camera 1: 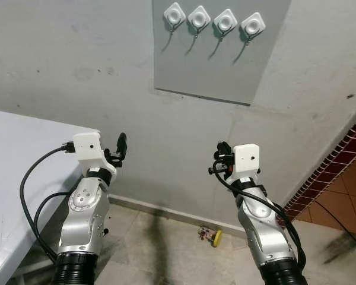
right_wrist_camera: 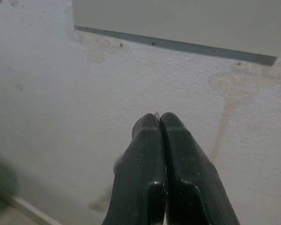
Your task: Hang keys on a hook
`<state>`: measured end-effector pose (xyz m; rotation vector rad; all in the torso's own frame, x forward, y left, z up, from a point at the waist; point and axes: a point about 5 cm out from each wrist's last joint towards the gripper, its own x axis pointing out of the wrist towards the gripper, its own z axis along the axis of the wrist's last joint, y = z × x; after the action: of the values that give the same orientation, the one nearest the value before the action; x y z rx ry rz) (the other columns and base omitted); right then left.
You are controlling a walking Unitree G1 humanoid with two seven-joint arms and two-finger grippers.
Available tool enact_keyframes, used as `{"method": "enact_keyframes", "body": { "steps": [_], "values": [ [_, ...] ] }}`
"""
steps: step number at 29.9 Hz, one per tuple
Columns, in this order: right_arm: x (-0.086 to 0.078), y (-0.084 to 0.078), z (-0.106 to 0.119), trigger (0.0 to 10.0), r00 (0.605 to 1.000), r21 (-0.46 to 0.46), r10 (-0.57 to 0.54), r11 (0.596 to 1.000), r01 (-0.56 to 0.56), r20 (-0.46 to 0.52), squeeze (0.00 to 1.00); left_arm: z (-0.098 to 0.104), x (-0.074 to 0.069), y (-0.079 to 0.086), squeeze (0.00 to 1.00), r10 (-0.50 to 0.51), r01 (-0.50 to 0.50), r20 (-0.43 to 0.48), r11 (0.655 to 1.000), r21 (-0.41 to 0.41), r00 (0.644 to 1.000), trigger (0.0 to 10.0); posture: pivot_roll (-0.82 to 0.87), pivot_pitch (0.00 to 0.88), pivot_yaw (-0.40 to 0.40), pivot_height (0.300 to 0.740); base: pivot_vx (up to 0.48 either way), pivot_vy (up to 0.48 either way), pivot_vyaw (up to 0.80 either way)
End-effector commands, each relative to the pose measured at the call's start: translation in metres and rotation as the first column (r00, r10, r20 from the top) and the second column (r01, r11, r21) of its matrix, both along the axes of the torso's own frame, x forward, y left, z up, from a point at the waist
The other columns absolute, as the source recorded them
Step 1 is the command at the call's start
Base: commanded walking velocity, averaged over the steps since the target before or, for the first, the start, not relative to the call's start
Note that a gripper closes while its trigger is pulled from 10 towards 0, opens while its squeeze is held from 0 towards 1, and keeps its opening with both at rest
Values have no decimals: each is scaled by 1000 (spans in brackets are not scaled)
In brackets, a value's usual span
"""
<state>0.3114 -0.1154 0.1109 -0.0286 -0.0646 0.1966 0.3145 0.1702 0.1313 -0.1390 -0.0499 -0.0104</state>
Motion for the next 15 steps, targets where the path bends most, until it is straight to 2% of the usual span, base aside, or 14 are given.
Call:
{"method": "enact_keyframes", "body": {
  "steps": [1, 15],
  "values": [
    [1, 0, 7, 10000, 1000, -1, 1, 1000, -1, 28, 0, 4, 0, 0, 0, -4, 4, 7, 1000, 16, 1000, 10000, -116, 15, -6, 740, 289, 0, 0],
    [1, 1, 7, 10000, 1000, -2, 5, 1000, -5, 29, 0, 5, 1, -1, 0, -8, 8, 18, 1000, 20, 1000, 10000, -111, 12, -8, 740, 299, 0, 0]
  ]
}}
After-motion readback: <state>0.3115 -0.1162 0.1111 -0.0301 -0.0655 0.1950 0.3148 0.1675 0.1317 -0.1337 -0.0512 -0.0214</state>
